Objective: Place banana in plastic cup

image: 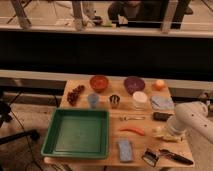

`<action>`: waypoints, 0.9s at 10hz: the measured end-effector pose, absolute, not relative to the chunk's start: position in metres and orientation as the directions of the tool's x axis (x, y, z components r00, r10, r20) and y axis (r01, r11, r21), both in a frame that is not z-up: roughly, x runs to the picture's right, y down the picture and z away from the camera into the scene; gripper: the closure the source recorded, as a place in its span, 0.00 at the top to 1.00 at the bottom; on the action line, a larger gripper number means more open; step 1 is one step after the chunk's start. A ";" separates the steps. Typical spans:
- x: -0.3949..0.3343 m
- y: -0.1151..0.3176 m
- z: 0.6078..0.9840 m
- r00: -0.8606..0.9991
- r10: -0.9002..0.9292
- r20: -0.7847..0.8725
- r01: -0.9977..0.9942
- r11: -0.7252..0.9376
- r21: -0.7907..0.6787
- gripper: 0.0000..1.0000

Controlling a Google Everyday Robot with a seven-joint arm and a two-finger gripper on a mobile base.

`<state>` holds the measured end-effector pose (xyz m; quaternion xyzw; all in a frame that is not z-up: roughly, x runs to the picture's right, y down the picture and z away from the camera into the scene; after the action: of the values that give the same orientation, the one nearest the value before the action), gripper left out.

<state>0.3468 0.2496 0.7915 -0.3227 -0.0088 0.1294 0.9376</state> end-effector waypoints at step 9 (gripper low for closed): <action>0.324 0.211 0.737 0.967 0.248 0.065 -0.178 0.831 -0.527 0.00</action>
<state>0.3240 0.2109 0.7367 -0.2686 -0.0653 0.1117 0.9545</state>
